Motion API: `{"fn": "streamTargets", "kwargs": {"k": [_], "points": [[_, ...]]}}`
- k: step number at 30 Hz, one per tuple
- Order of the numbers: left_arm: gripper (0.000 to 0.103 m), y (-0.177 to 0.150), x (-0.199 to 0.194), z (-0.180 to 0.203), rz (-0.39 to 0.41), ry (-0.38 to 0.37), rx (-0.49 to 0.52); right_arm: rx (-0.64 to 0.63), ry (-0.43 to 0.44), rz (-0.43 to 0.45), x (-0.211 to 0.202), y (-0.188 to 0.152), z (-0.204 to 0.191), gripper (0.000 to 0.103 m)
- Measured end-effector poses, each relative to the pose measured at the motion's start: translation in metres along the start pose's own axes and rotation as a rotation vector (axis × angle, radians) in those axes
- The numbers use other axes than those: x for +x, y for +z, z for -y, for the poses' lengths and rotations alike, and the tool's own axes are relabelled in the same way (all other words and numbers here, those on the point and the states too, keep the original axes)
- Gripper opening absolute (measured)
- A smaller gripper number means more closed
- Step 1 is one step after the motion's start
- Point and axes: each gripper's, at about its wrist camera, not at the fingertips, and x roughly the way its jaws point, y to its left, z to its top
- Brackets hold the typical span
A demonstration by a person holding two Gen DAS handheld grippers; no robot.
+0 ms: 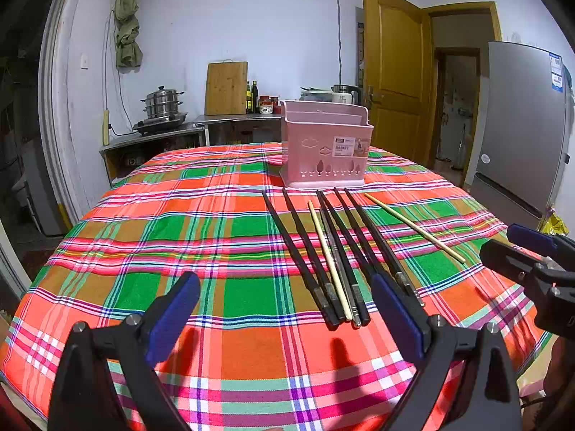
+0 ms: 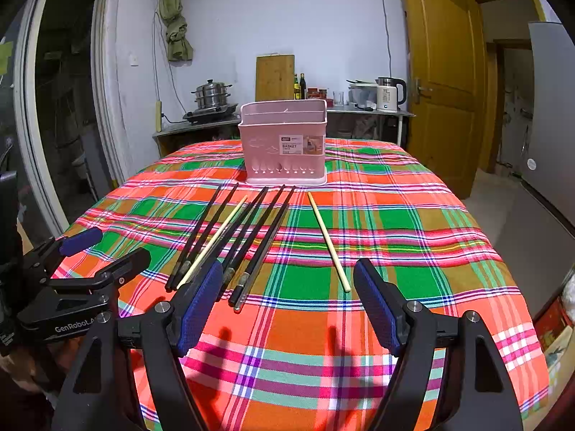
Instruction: Organize utensils
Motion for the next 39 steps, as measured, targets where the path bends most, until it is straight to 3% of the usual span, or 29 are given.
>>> {"fn": "streamTargets", "kwargs": {"k": [39], "points": [[0.098,0.0065,0.0003,0.0025,-0.005,-0.007,0.0,-0.002,0.004,0.002,0.0006,0.0012,-0.0009,0.076]]}}
